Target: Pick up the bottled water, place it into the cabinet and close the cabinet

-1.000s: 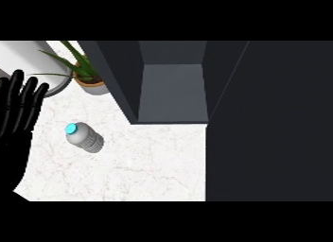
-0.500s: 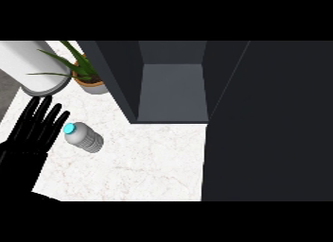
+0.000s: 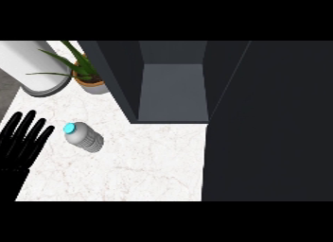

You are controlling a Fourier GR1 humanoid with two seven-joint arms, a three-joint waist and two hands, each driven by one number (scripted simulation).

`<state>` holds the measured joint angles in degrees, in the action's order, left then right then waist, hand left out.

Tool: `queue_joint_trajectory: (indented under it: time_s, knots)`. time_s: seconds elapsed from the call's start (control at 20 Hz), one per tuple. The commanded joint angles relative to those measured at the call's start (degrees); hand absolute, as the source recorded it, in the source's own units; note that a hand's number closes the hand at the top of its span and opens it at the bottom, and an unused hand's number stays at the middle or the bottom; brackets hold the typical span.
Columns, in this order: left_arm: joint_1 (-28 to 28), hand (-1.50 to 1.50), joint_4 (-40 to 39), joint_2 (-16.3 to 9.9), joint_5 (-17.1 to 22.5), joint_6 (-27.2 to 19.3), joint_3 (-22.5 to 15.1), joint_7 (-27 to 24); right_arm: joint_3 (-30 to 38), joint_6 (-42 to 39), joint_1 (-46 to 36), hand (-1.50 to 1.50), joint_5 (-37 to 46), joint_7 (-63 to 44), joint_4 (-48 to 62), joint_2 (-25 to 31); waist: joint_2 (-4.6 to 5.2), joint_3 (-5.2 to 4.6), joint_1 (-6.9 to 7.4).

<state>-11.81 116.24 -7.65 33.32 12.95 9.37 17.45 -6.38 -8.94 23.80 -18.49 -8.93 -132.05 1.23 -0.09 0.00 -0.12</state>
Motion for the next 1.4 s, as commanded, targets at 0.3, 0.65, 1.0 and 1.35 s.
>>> queue_joint_trajectory:
  time_s: [0.3, 0.65, 1.0, 1.35]
  knots:
    - [-7.3, -1.5, -0.5, 0.4, 2.3, 8.4, 5.2, -5.2, -4.3, -4.2, 6.5, -1.5, 4.9, 10.9, 4.5, -1.2, -0.05, 0.0, 0.09]
    - [-4.2, -1.5, -8.9, 0.4, 1.1, 10.5, 8.3, -7.2, 0.8, -5.5, 6.3, -1.5, -0.7, 8.1, 2.0, 1.3, 0.03, 0.0, -0.06]
    - [3.8, -1.5, -15.0, -1.7, -3.1, 8.2, 10.8, -9.2, -0.9, -7.4, 8.1, -1.5, 2.3, 11.5, 4.2, 0.7, 0.05, 0.0, -0.2]
    - [6.7, -1.5, -32.0, -2.9, -10.7, 15.2, 11.6, -21.6, -2.7, -6.9, 8.3, -1.5, 4.2, 13.4, 5.6, -0.5, 0.1, -0.03, -0.25]
